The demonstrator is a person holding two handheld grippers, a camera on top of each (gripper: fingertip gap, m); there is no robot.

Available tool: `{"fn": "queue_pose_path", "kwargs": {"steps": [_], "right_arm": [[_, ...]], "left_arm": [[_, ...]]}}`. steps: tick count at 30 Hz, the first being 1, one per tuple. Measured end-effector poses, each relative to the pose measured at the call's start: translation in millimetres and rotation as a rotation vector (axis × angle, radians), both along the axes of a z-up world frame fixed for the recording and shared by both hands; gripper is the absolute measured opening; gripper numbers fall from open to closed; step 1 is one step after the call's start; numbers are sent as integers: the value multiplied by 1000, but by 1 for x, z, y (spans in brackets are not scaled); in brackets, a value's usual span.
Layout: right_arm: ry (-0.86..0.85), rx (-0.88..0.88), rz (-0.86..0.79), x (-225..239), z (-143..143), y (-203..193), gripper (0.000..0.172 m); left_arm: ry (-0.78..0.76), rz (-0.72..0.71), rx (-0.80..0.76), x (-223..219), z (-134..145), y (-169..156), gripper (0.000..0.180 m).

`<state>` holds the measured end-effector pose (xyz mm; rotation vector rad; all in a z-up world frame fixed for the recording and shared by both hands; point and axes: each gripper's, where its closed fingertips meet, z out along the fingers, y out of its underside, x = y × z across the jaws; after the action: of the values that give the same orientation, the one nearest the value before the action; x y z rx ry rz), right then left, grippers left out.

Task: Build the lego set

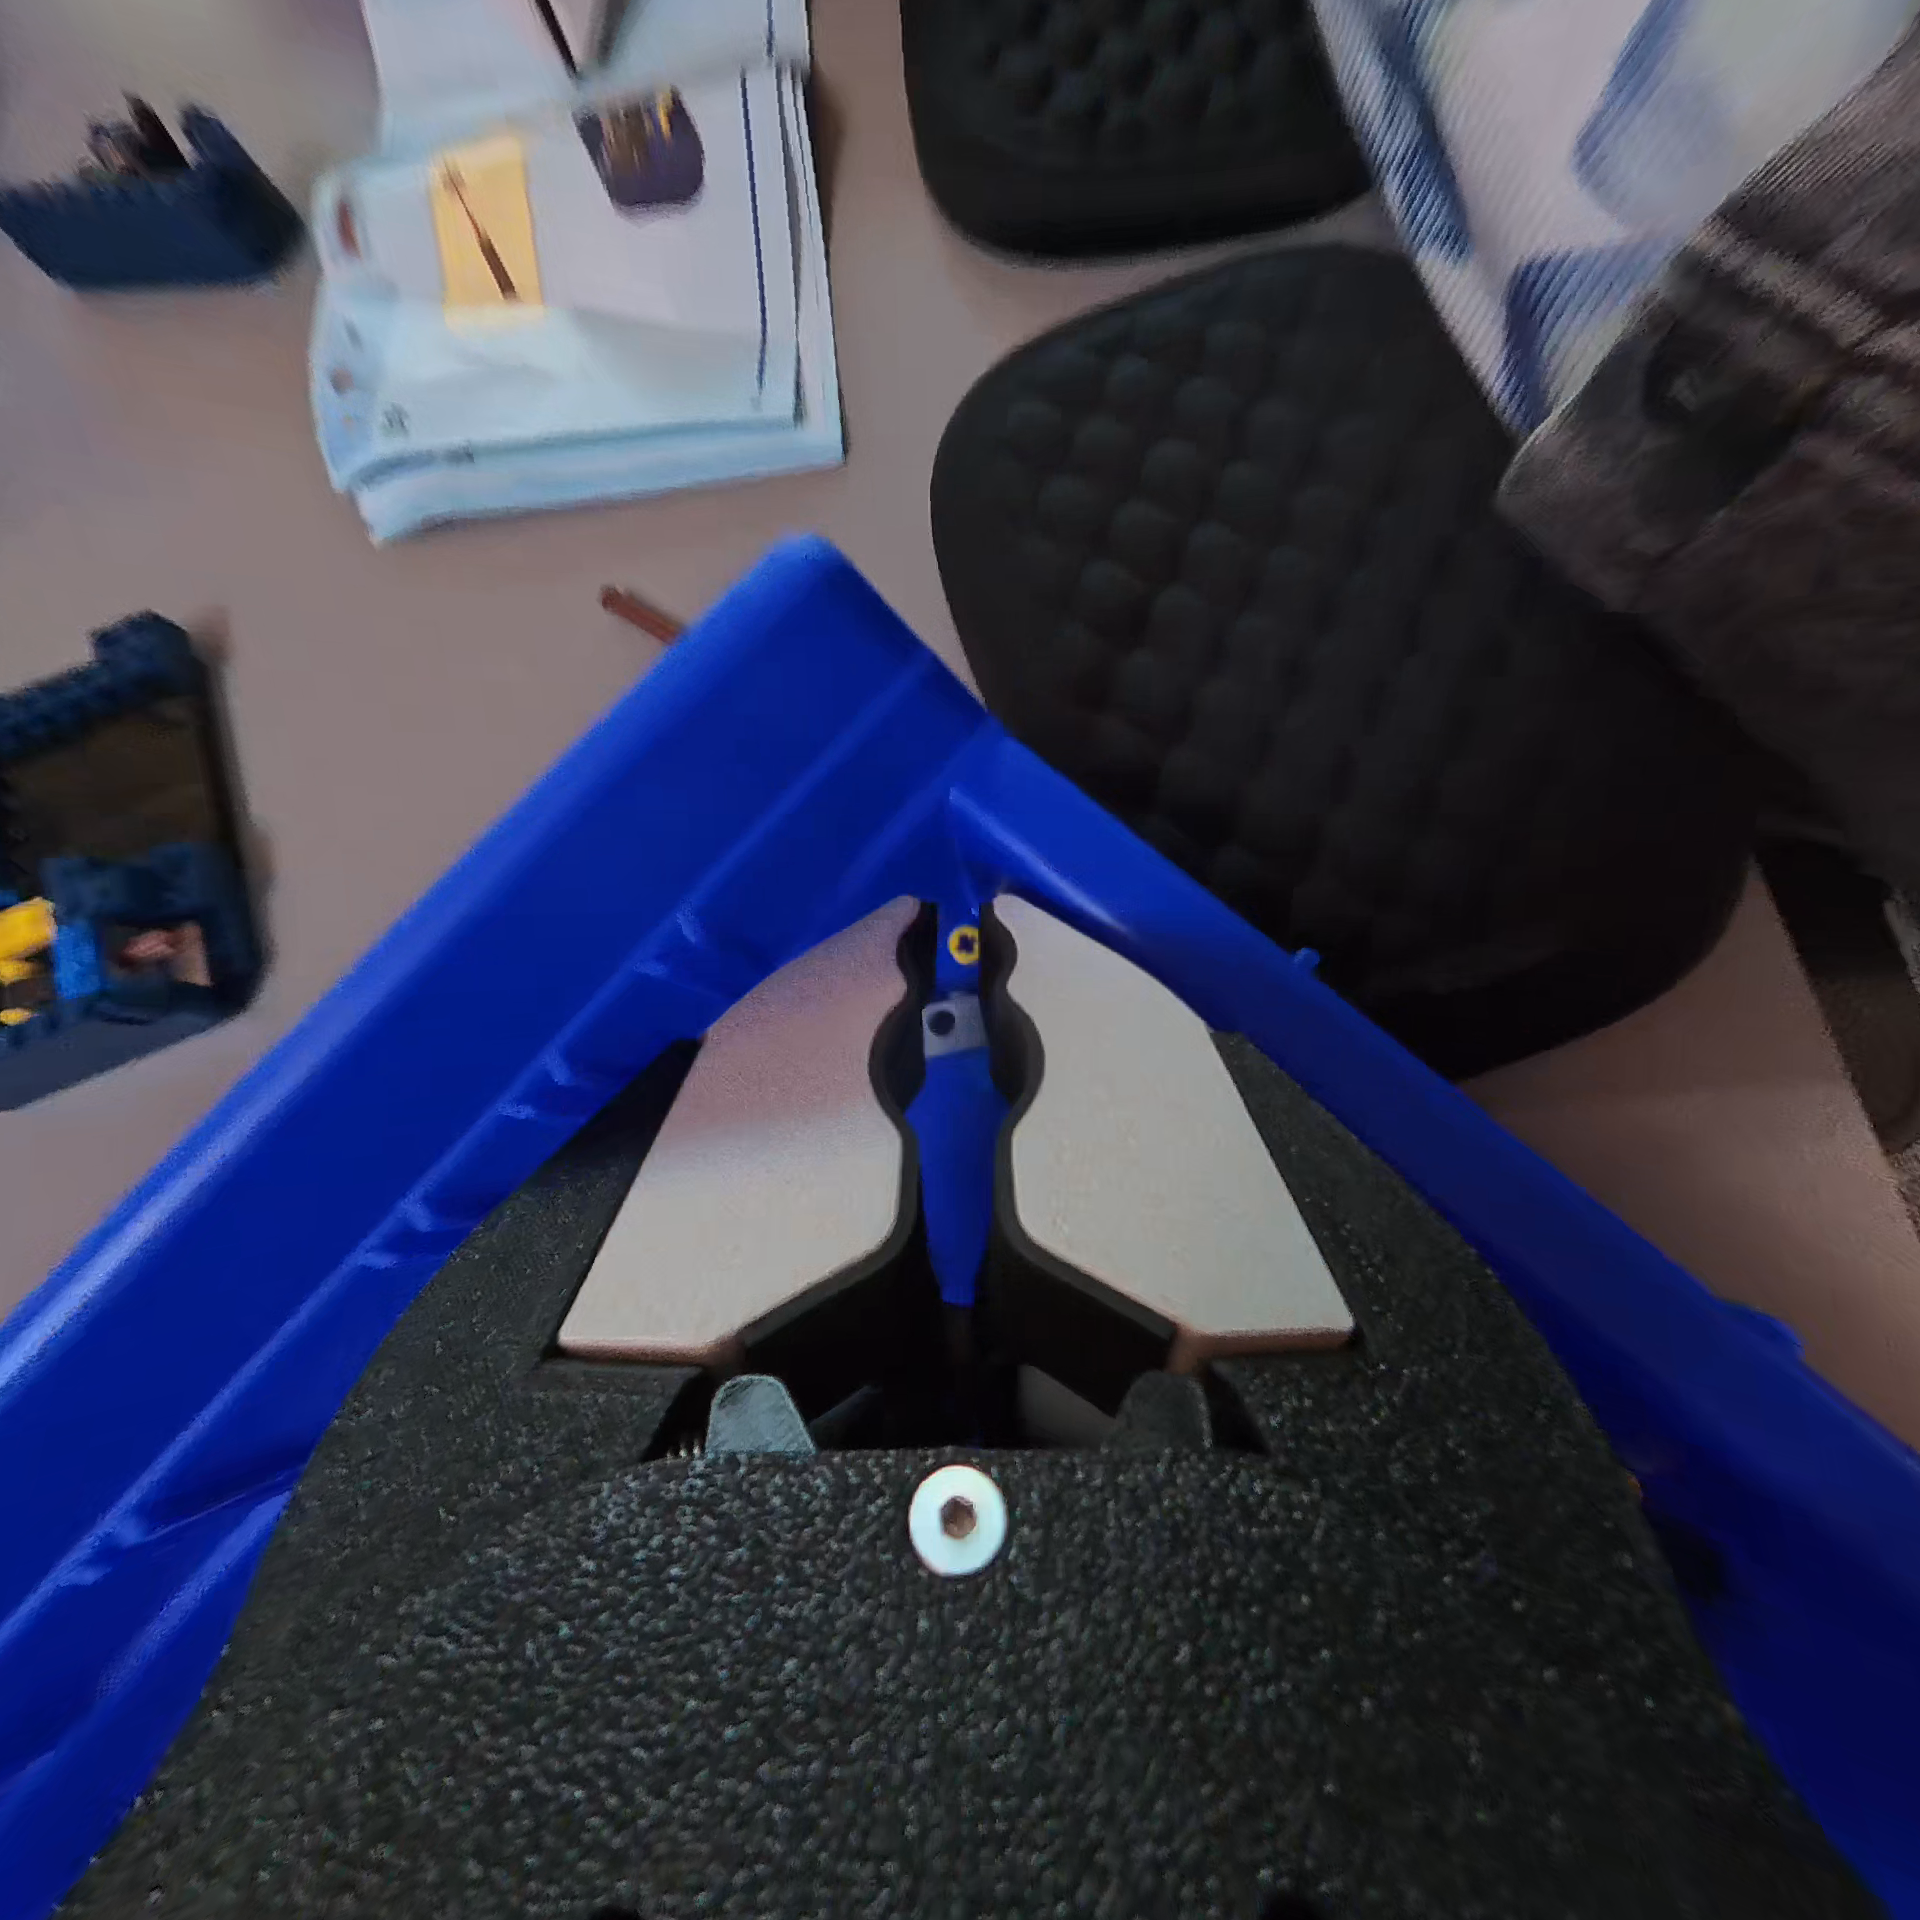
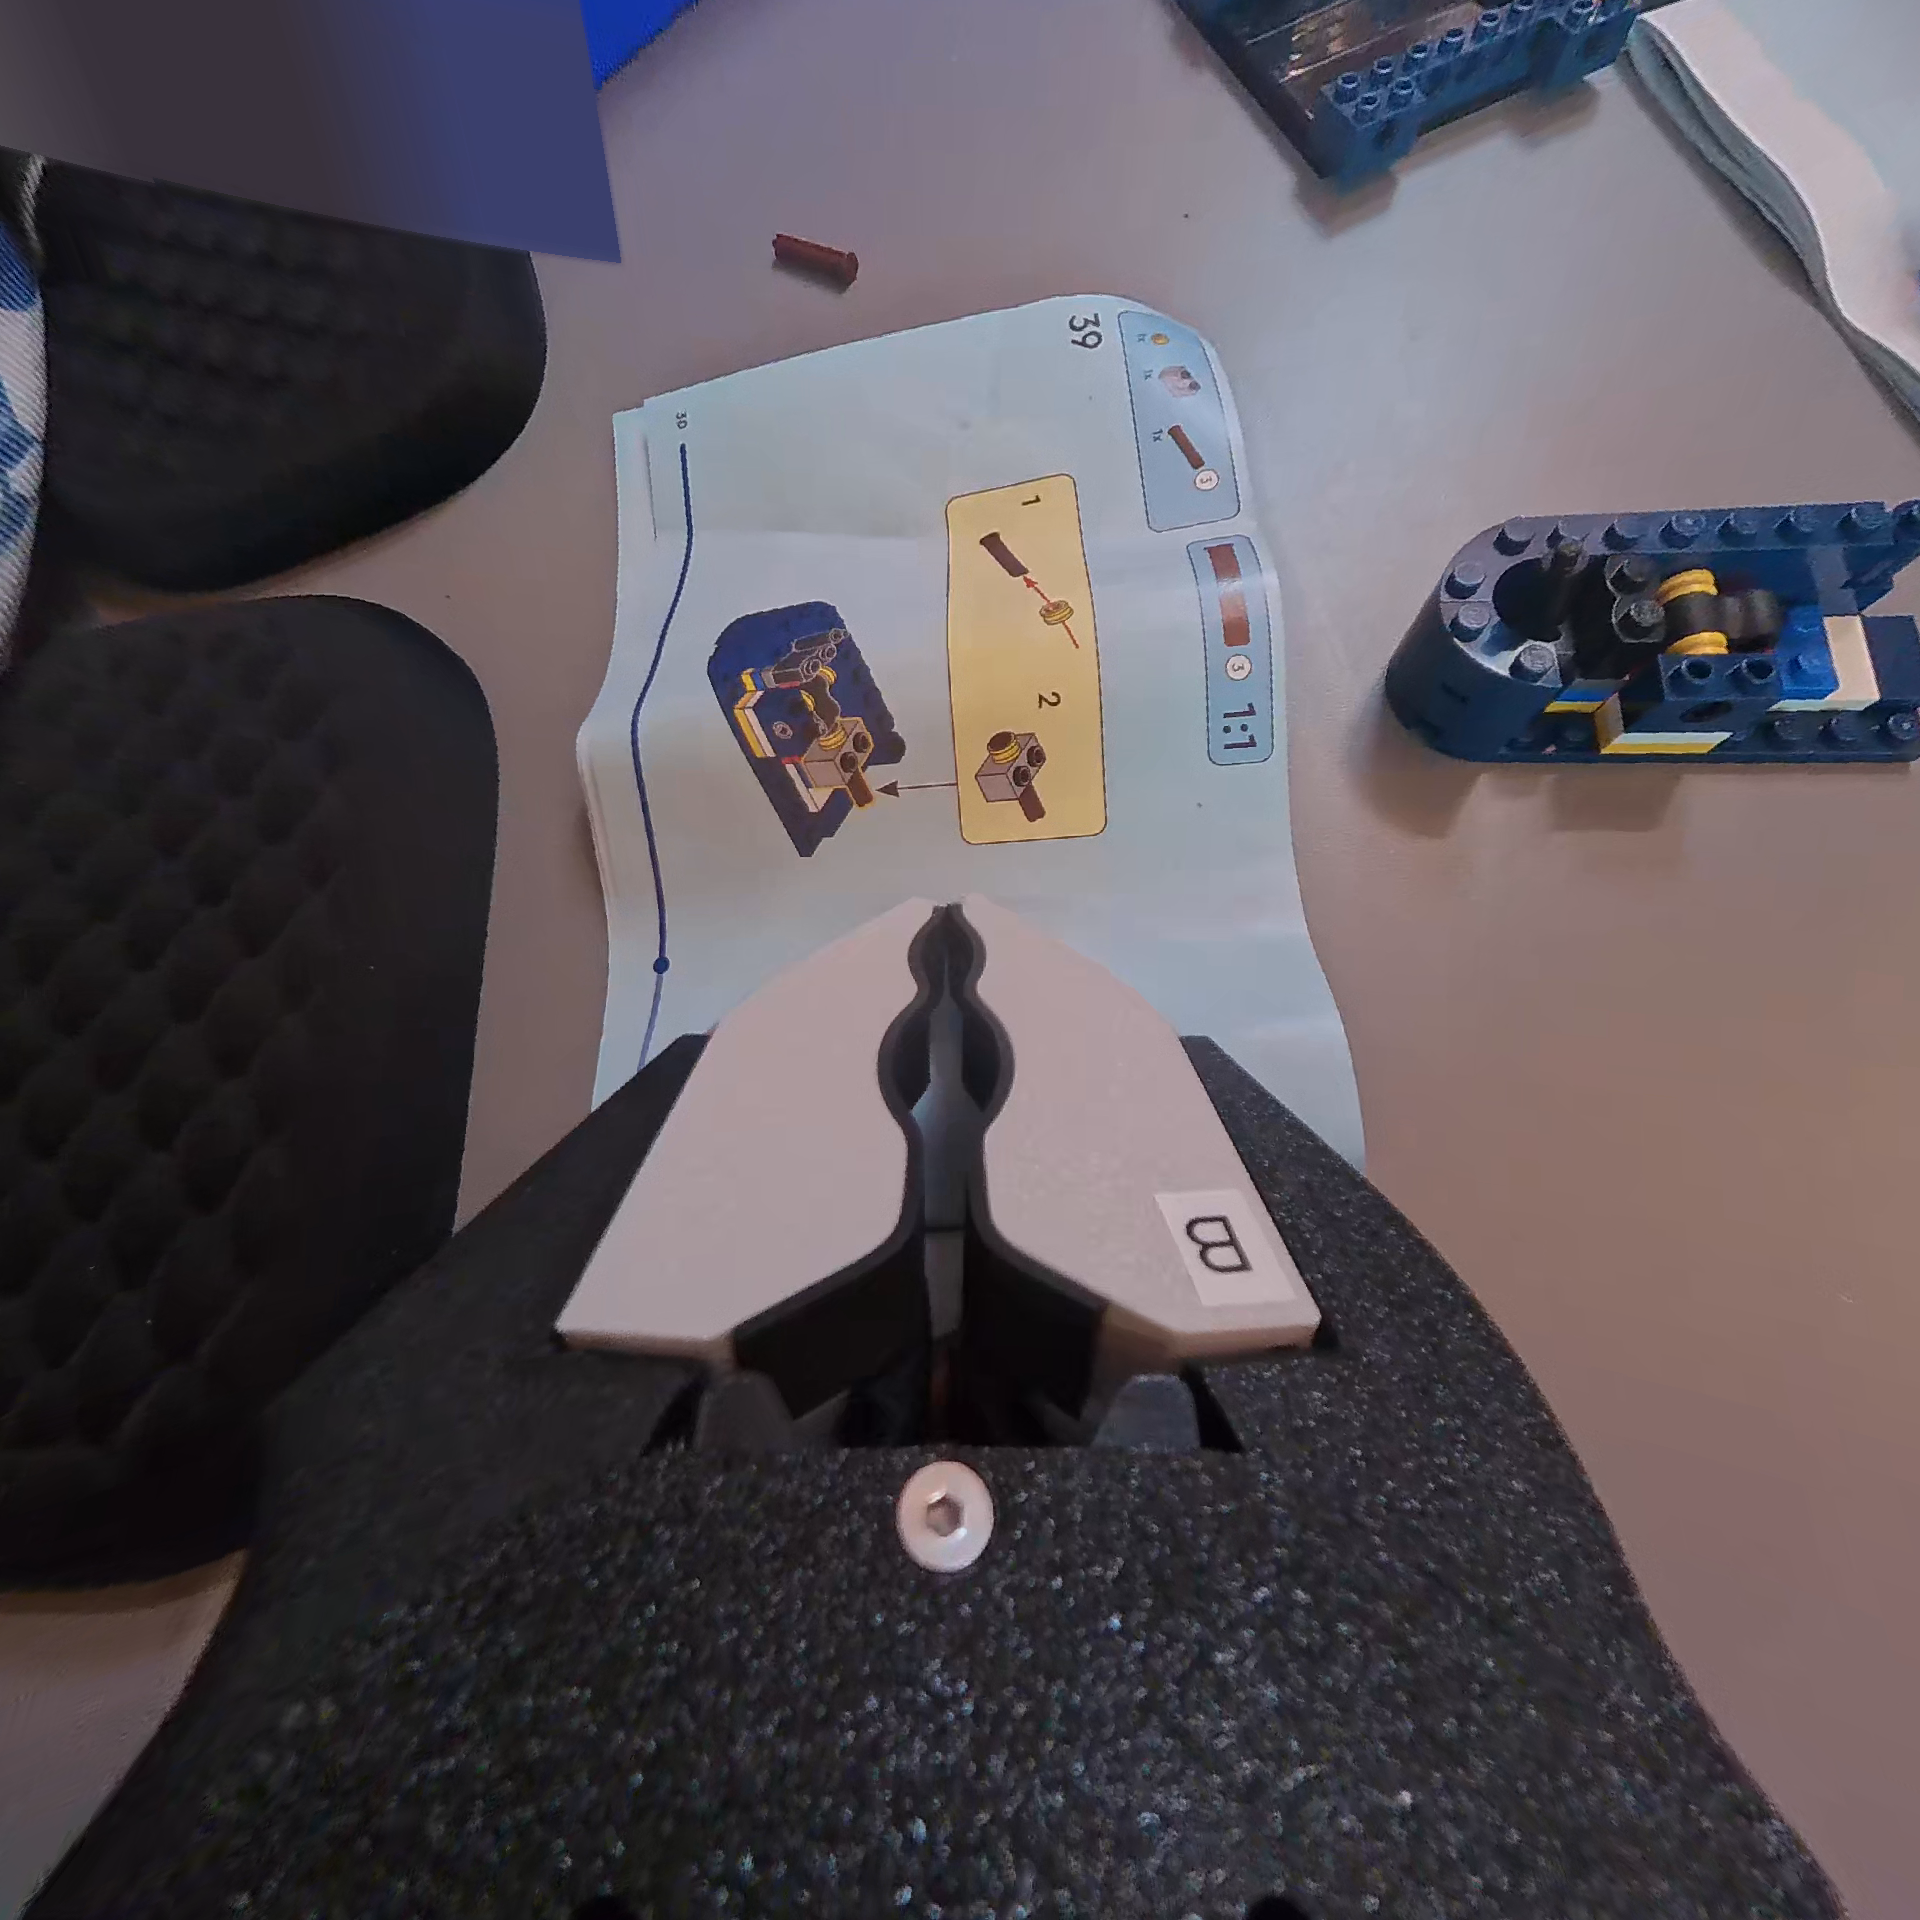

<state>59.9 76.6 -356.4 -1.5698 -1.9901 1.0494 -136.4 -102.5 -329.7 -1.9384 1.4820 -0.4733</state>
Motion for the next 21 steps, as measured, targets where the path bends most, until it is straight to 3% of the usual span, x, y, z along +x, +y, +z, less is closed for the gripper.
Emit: {"fn": "queue_pose_path", "kwargs": {"steps": [3,8,12,21], "right_arm": [[-1,-2,0,0,0,0,0],[1,2,0,0,0,0,0],[0,-1,0,0,0,0,0],[6,23,0,0,0,0,0]], "left_arm": [[111,27,-44,-7,-25,-4,4],[221,4,-271,-18,-24,-32,2],[79,82,-129,-6,-11,-11,6],[76,-3,4,2,-14,1,4]]}}
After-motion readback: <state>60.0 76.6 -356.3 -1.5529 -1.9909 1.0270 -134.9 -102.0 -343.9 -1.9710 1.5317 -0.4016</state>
